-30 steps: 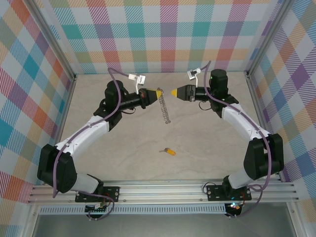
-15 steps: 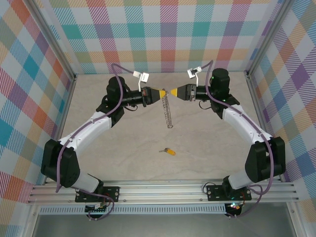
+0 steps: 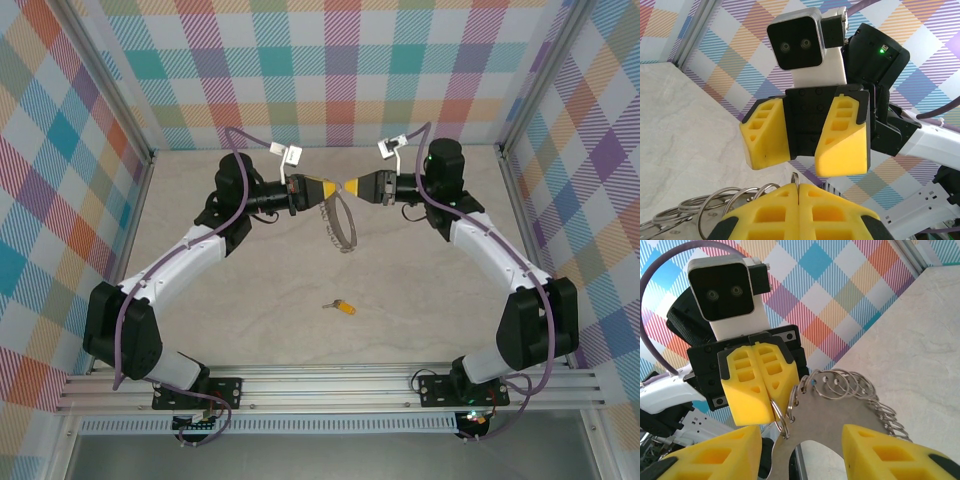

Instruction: Put the keys on the keyring

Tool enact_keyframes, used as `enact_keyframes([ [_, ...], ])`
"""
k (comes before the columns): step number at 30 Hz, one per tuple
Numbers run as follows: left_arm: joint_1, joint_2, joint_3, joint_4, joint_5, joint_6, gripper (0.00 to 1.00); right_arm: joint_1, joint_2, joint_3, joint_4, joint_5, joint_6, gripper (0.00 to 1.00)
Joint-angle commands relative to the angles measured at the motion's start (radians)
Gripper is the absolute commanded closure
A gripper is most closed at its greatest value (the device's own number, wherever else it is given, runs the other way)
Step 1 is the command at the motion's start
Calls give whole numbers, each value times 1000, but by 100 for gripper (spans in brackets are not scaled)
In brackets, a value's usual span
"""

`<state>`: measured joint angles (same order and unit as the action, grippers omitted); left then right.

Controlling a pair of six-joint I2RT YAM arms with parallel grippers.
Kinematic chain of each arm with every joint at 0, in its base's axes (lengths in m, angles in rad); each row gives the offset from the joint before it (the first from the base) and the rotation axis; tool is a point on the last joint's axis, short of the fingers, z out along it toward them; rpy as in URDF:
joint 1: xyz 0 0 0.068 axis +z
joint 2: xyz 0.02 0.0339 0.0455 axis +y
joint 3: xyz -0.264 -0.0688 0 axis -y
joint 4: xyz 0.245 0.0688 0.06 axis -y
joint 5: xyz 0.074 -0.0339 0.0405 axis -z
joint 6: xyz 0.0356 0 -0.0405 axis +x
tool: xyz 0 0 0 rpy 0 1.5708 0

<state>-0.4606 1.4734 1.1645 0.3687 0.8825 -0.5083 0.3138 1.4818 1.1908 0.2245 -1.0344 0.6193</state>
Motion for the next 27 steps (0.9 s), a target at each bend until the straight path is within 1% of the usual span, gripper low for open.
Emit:
enact_keyframes([
  [1, -14, 3, 47, 37, 26, 0, 100, 14, 3, 22, 37, -27, 2, 57],
  [4, -16, 5, 49, 37, 26, -1, 100, 20, 6, 27, 37, -28, 1, 61],
  [8, -19, 8, 49, 36, 27, 0, 100, 27, 8, 30, 37, -28, 0, 65],
  [13, -22, 13, 51, 36, 26, 1, 100, 30, 9, 33, 39, -28, 0, 73],
  [22, -28, 18, 52, 33, 27, 1, 100, 35, 10, 52, 43, -28, 7, 74],
  [25, -31, 18, 53, 31, 28, 3, 100, 37, 12, 56, 42, -31, 8, 78],
  [27, -31, 18, 55, 30, 29, 3, 100, 41, 11, 56, 42, -33, 8, 83],
])
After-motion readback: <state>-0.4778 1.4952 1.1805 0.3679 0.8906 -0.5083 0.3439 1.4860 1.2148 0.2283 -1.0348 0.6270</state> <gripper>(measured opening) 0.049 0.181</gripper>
